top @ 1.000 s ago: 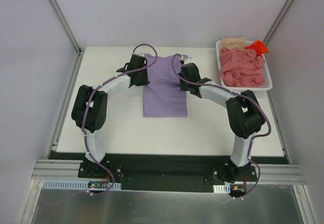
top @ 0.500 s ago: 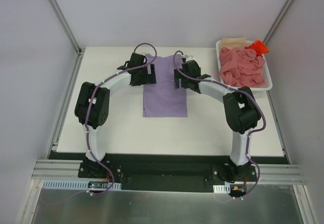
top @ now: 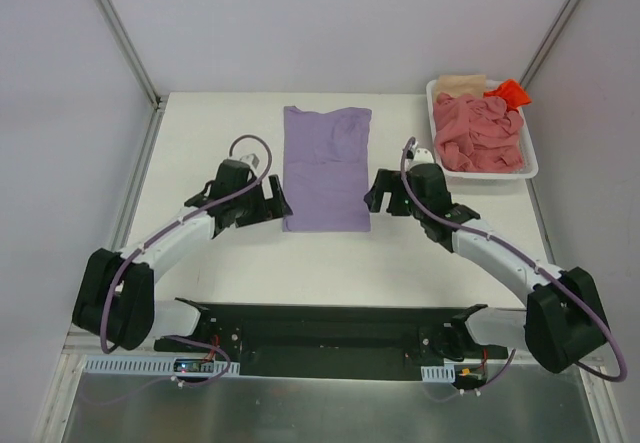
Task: Fold and stack the t-shirts
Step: Fold the folded rectangular tshirt in 1/3 of the way, then grab one side of the 2/3 rectangular tshirt with both arms
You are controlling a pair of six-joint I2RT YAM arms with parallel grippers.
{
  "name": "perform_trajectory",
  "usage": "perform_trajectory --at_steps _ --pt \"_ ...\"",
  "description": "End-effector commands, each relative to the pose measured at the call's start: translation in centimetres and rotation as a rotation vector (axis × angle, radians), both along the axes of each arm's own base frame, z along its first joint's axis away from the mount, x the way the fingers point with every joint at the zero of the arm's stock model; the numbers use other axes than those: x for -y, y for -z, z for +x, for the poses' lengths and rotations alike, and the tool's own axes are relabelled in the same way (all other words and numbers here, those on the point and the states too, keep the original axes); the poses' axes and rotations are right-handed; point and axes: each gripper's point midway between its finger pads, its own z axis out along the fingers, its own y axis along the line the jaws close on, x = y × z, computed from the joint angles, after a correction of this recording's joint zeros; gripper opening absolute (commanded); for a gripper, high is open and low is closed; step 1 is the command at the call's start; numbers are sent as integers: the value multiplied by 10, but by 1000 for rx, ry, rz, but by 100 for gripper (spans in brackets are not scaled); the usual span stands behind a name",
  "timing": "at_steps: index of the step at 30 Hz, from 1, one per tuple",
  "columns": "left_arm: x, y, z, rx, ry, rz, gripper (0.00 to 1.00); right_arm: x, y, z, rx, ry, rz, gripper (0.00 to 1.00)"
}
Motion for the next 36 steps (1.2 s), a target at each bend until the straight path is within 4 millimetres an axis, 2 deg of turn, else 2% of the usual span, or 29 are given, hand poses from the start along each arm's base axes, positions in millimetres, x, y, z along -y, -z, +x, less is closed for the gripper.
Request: perform_trajectory --at_steps 1,2,4,9,21,29,34,36 --pt "0 15 -28 -25 -21 -87 91 -13 17 -35 -74 -65 149 96" --pt "2 18 -31 -29 -10 -99 85 -12 20 -38 -84 -56 162 96" --pt "7 26 -37 -40 12 -132 68 -13 26 -43 -96 -48 190 96" --pt "15 37 -32 -72 40 -146 47 -19 45 -50 -173 -64 208 99" --pt "20 66 -16 -142 42 -105 31 -26 76 -49 -279 -71 186 99" --pt "25 74 -18 -169 75 -118 0 -32 90 -51 -330 -95 178 86" --pt "23 79 -23 -183 75 -112 0 -31 102 -48 -352 -86 151 78" --pt "23 79 -22 -178 76 -109 0 -32 103 -43 -350 -83 140 71"
